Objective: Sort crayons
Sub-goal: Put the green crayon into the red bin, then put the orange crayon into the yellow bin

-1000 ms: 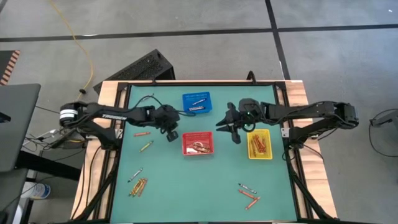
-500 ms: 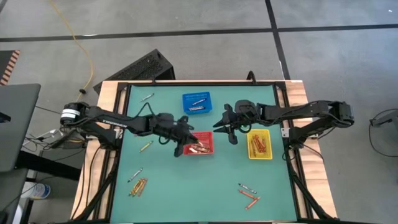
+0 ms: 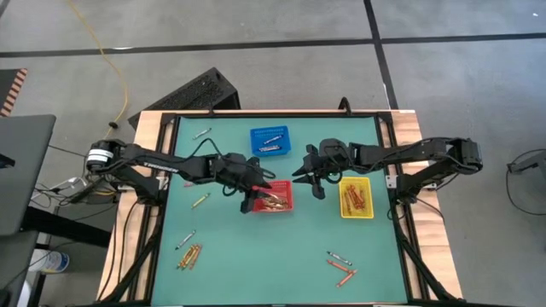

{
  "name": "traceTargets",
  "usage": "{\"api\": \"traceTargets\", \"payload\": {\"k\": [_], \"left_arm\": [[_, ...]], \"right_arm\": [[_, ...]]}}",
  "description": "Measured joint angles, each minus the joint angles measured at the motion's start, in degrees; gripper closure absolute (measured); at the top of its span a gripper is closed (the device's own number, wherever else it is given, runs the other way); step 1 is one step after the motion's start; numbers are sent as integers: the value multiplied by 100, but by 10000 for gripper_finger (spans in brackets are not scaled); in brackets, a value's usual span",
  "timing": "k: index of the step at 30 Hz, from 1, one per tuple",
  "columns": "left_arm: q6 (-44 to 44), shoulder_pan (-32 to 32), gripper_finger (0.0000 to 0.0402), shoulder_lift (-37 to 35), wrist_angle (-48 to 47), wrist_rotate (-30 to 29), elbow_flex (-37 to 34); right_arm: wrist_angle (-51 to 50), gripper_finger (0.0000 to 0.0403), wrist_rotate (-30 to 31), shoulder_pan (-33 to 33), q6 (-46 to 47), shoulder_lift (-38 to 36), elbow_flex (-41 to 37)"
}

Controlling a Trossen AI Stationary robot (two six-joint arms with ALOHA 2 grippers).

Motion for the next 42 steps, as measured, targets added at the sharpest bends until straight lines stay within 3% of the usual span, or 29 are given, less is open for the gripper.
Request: {"api": "traceTargets", "payload": {"k": [6, 15, 20, 26, 32, 37, 42], "left_arm": [[34, 77, 256, -413, -3418, -57, 1055], [-2231, -642, 260, -810, -6411, -3, 971], [-3577, -1317, 260, -797, -6361, 183, 454], [-5307, -2224, 260, -768, -5396, 644, -42], [-6784, -3033, 261, -719, -5067, 128, -129], [-7202, -3498, 261, -571, -4785, -452, -129], [-6356, -3625, 261, -425, -4309, -1416, -129]], "right_arm": [[-107, 306, 0, 0, 0, 0, 0], [-67, 306, -2, -11, -19, 0, 2], [-61, 306, -4, -11, -226, 0, 2], [-56, 306, -4, 8, -202, 0, 4], [-168, 306, -4, 198, 287, 0, 10], [-1606, 306, 100, 734, 1074, -223, 11], [-2686, 306, 969, 2040, 2322, -467, 11]]}}
